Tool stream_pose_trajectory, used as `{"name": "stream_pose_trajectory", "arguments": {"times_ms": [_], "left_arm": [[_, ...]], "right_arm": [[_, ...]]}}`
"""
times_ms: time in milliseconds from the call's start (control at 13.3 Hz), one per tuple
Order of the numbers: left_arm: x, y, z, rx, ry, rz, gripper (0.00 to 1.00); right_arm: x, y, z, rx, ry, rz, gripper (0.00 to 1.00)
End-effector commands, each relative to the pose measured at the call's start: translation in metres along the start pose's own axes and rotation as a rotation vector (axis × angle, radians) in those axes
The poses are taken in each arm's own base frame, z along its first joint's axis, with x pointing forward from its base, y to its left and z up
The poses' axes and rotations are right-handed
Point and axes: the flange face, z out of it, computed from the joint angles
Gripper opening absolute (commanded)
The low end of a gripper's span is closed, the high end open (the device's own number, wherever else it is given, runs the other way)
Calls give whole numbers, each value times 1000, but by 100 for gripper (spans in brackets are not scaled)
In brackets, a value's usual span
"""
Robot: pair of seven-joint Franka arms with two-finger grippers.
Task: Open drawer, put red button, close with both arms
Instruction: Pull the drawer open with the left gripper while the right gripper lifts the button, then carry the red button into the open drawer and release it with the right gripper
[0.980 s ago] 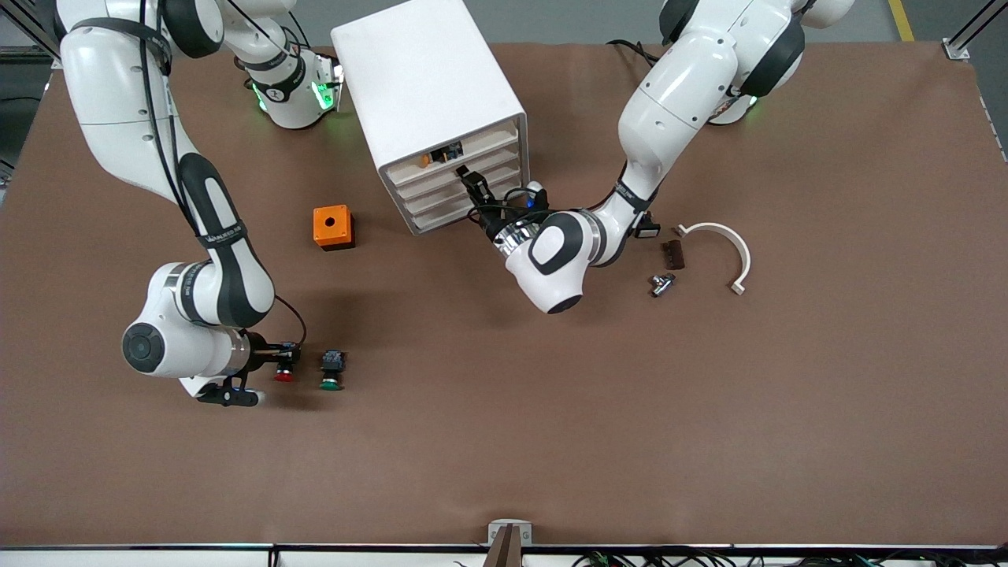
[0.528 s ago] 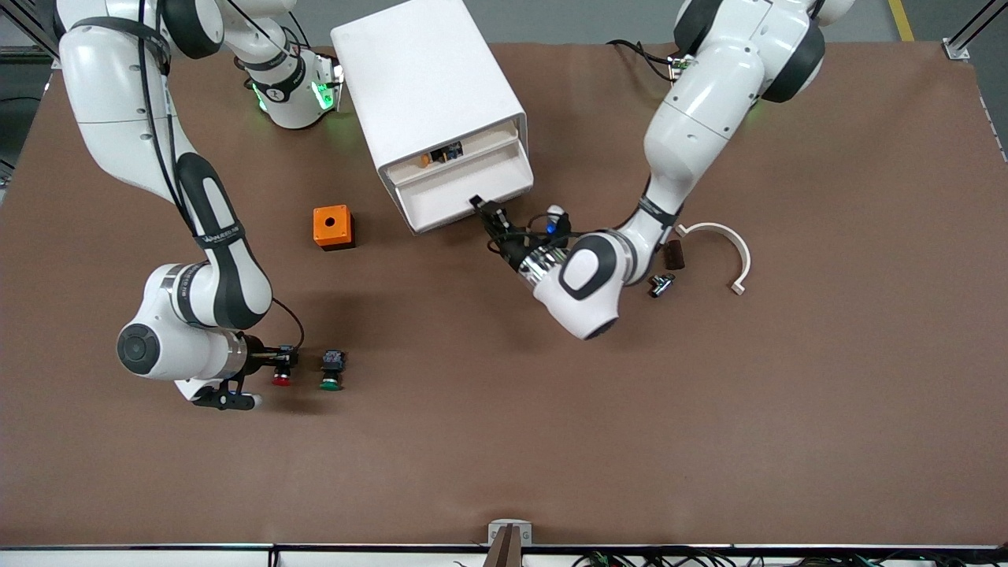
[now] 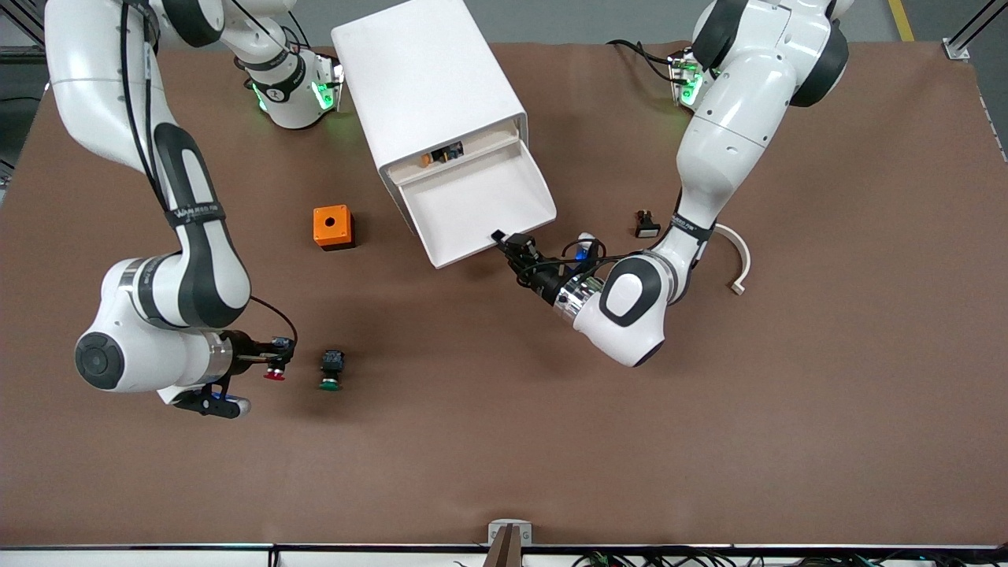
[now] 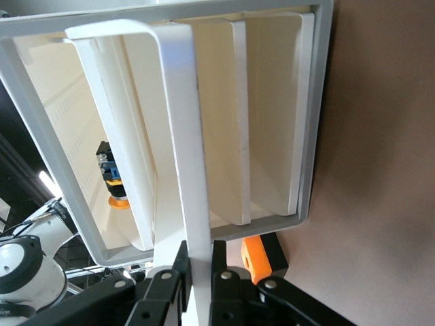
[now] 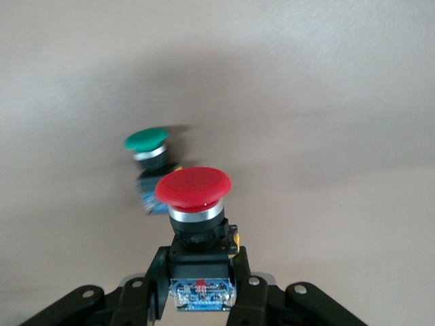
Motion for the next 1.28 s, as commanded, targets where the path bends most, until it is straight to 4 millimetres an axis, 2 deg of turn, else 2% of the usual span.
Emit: {"name": "stream_pose_trajectory", "arguments": {"times_ms": [0,75,151,302,452,603,754,905,980,1206], "left_arm": [[-6,-4,-16,-8,-31,85,69],[-6,-4,-17,-11,-31,86,91],[-5,-3,-25,-21,-41,86,98],[-1,-3,-48,-63,-55,93,99],[0,-21,-95,-159,-79,114,99],[7,-36,-144,-246,-107,144,99],[16,-51,-177,-359,-74,175,99],[26,-62,-197,-453,10,228,99],[35,-66,-217,-501,38,259,99],[58,-68,-257,-617,137,331,99]], "right_arm": [[-40,-47,-31,-14,-14,133,10],[-49,-60,-38,-14,-8,180,11],[-65,-78,-46,-20,-8,229,11],[-93,-105,-57,-42,-20,313,11],[-115,-128,-57,-73,-40,389,12],[-149,-161,-66,-93,-32,482,12],[-179,-192,-64,-118,-25,593,11],[-209,-218,-48,-153,-18,714,12],[-219,-228,-41,-168,-14,760,12],[-247,-257,-16,-174,0,858,12]]}}
